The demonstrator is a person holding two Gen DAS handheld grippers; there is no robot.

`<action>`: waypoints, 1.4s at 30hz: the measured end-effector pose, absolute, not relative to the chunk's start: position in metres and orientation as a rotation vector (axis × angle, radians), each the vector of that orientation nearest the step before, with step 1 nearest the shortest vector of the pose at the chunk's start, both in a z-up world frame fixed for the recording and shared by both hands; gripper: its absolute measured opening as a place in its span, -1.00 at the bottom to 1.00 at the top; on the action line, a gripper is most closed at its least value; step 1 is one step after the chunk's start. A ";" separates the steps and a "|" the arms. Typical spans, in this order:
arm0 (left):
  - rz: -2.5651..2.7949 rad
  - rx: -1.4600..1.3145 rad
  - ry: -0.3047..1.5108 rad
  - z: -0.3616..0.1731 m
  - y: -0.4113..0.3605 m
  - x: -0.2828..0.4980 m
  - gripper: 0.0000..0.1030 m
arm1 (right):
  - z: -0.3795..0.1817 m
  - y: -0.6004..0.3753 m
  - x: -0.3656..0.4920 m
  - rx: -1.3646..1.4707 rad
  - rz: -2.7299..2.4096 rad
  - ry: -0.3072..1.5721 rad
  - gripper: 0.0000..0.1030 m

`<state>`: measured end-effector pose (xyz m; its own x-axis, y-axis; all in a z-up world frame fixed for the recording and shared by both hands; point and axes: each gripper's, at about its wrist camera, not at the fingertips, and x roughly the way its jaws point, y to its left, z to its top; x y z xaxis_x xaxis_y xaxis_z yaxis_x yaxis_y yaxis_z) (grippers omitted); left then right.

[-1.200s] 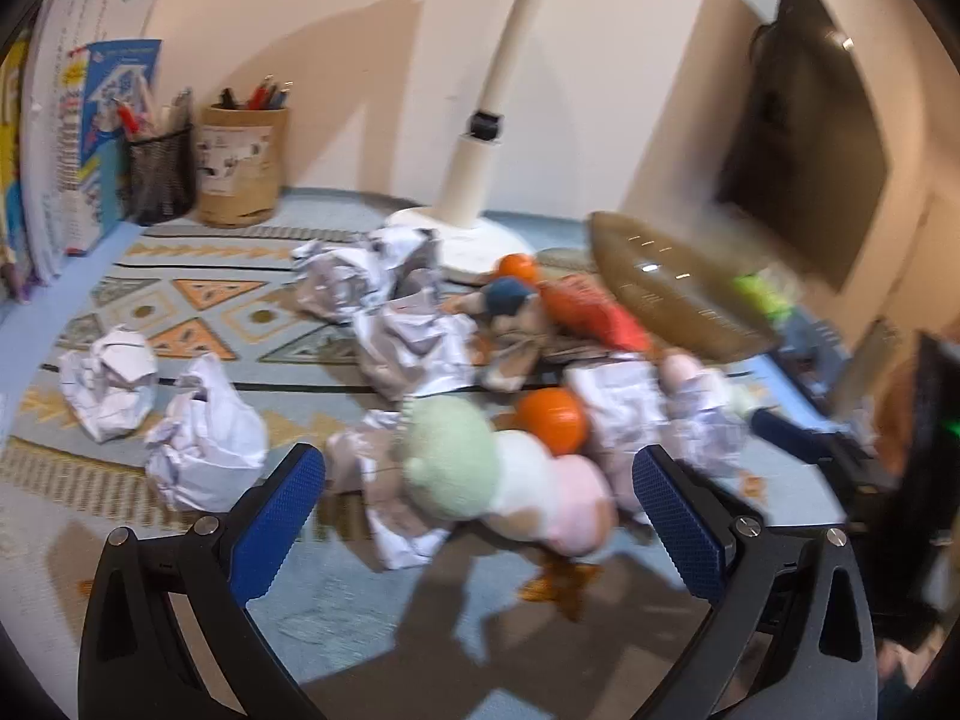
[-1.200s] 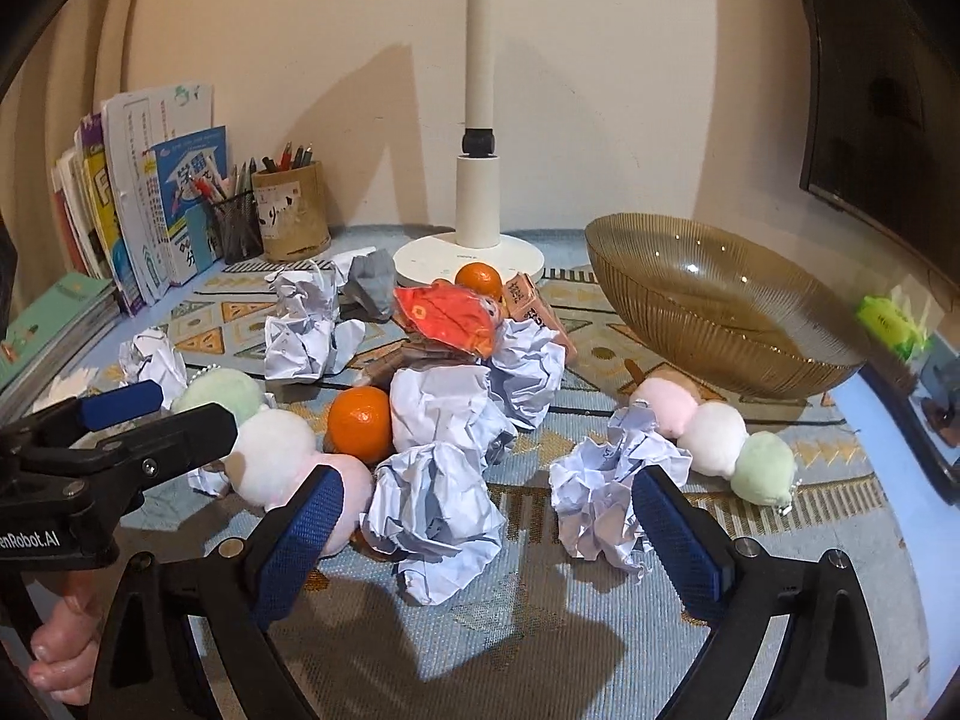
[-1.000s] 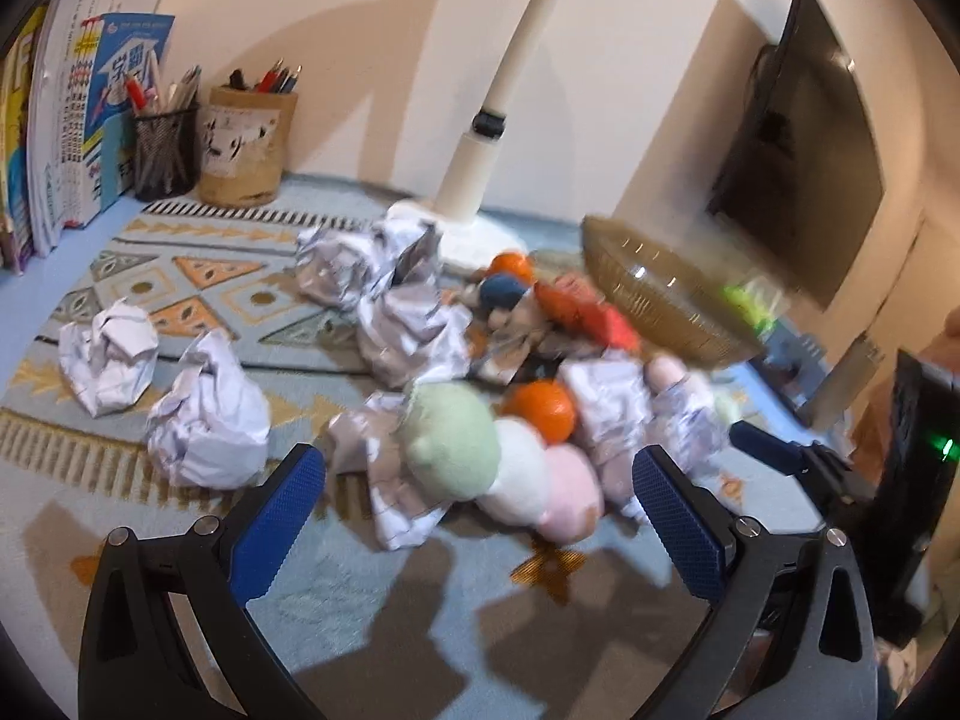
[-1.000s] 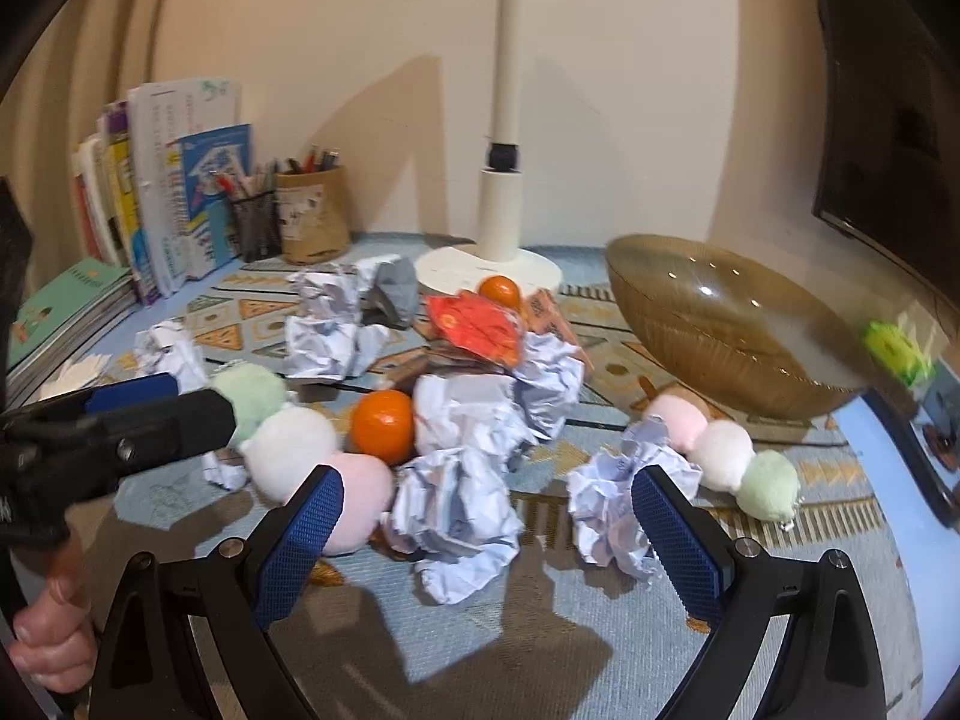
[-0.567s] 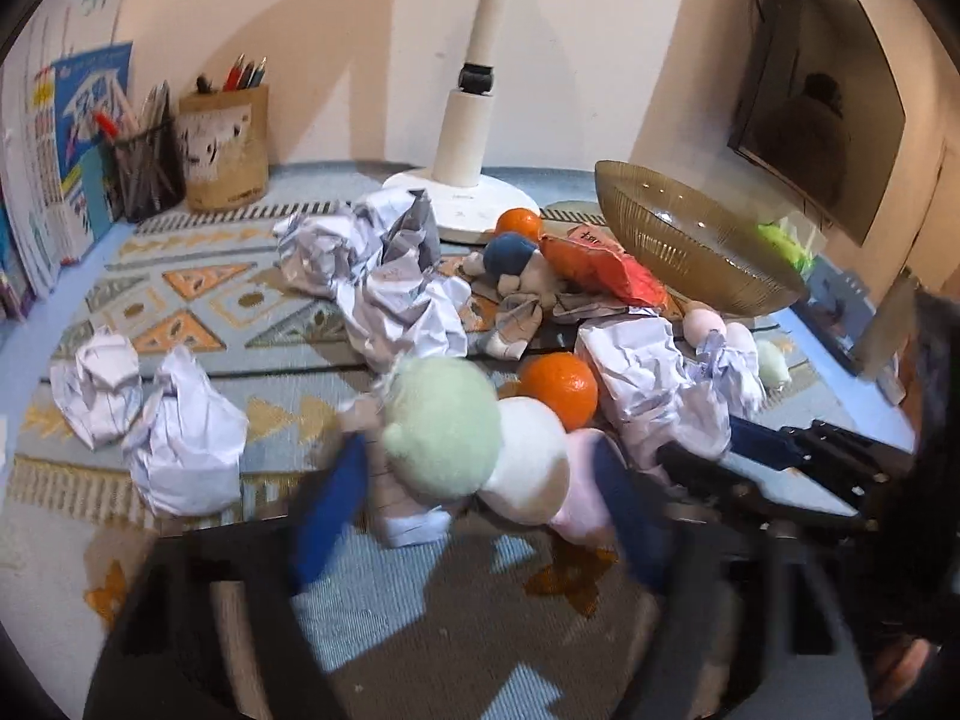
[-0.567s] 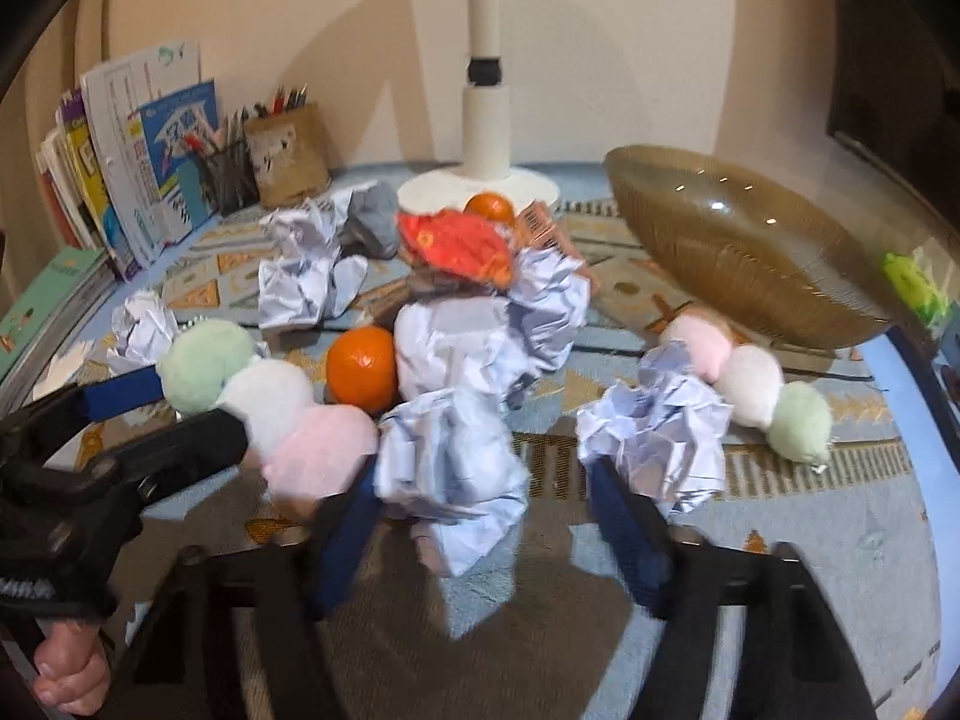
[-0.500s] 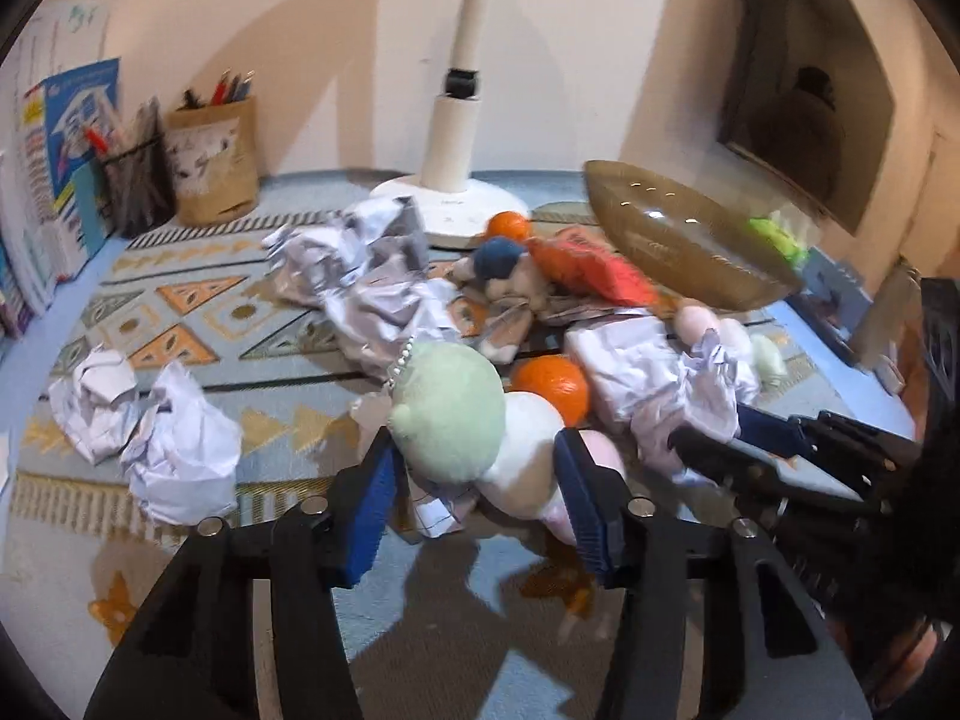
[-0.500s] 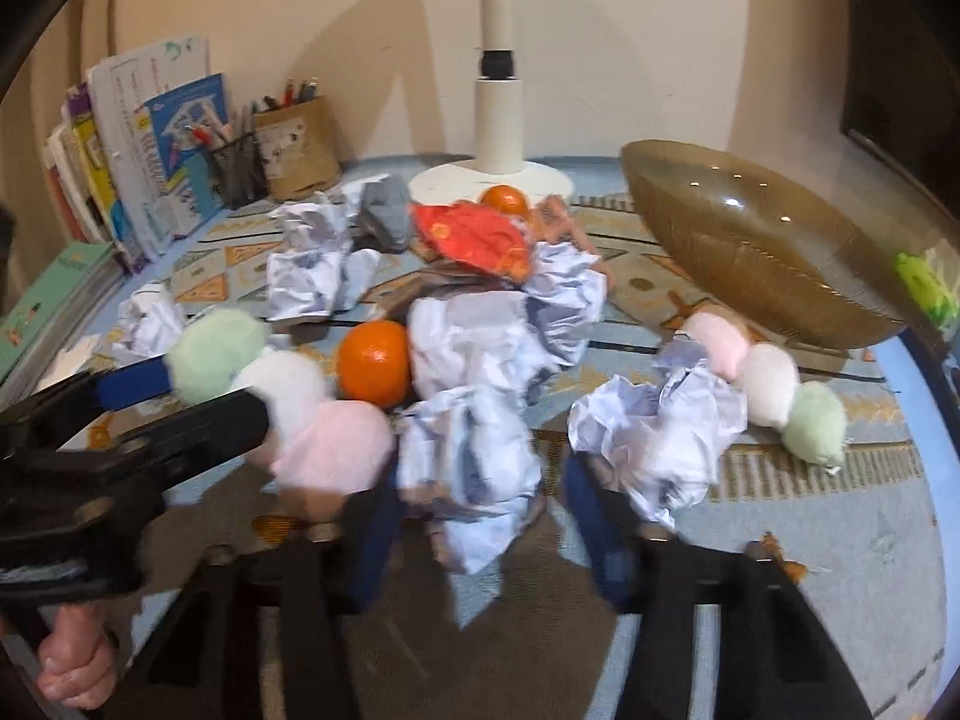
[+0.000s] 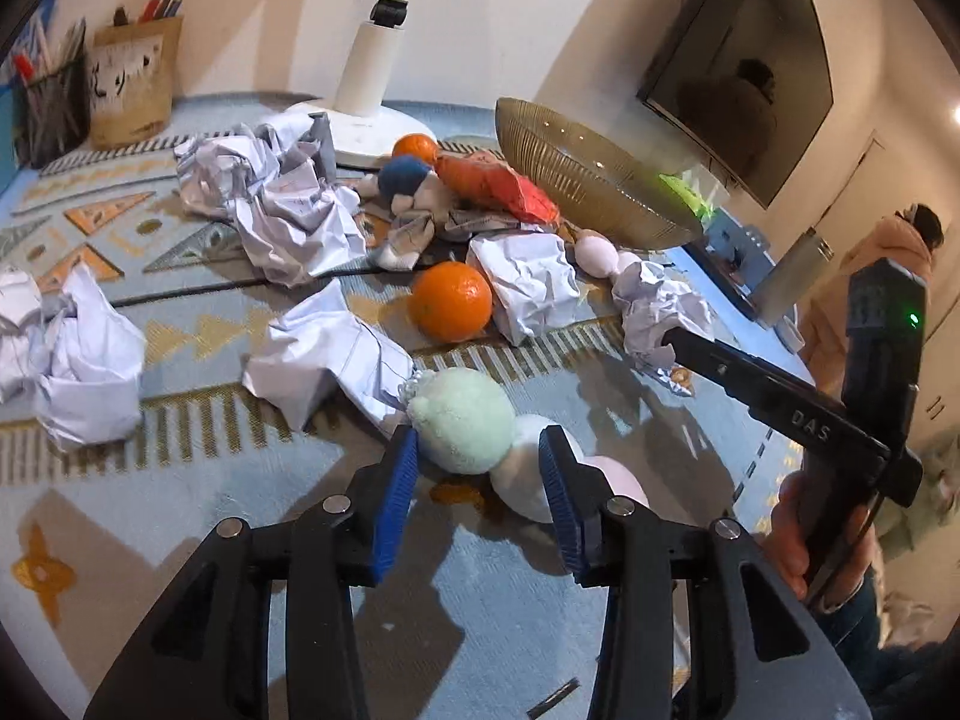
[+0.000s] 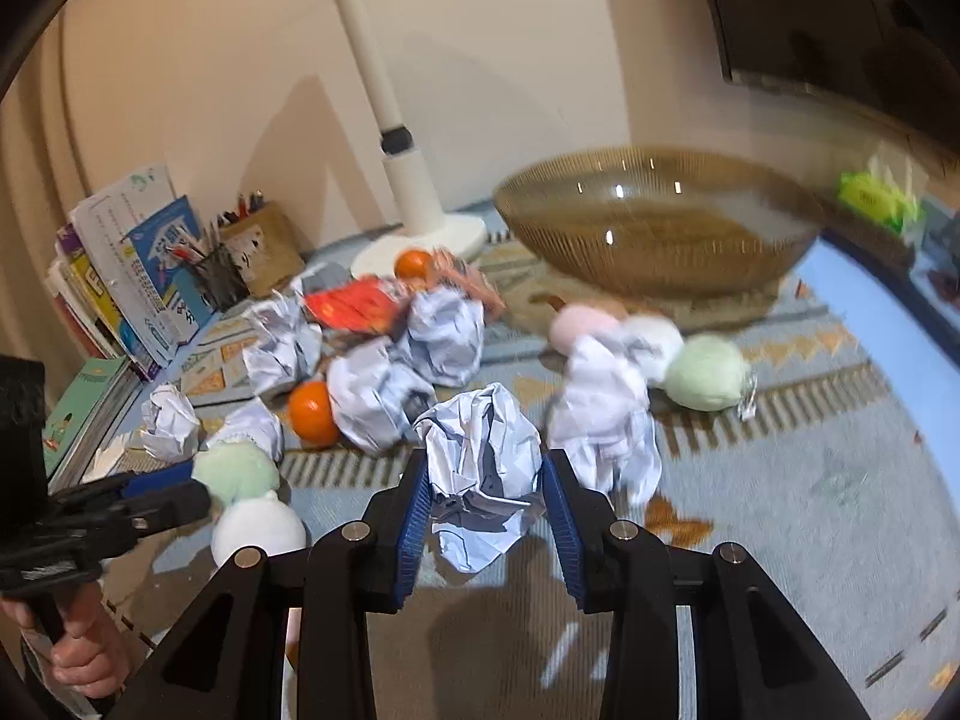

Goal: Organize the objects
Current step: 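Grasp the green-white-pink plush with the left tool while the right tool grasps a crumpled foil ball, then carry both held items over the glass bowl and open both tools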

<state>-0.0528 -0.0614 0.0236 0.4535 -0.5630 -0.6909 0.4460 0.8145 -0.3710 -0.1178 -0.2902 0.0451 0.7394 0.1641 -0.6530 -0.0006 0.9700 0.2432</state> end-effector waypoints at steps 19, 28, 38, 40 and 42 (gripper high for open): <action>-0.605 0.164 0.866 0.034 -0.110 -0.066 0.96 | 0.040 -0.304 -0.142 0.218 0.118 0.803 0.01; -0.674 -0.022 1.024 0.025 -0.113 -0.063 0.91 | 0.031 -0.303 -0.140 0.287 0.176 0.823 0.25; -0.490 0.278 0.901 0.012 -0.158 -0.069 -0.17 | 0.030 -0.302 -0.134 0.280 0.127 0.834 0.25; -0.554 0.224 0.906 0.015 -0.148 -0.070 -0.17 | 0.030 -0.306 -0.132 0.313 0.133 0.837 0.25; -0.590 0.179 0.904 0.019 -0.139 -0.072 -0.17 | 0.028 -0.309 -0.126 0.365 0.139 0.841 0.25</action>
<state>-0.0720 -0.1389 0.0193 0.4732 -0.4057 -0.7820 0.5520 0.8283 -0.0957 -0.1261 -0.3086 0.0280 0.6620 0.2630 -0.7018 0.0228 0.9289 0.3696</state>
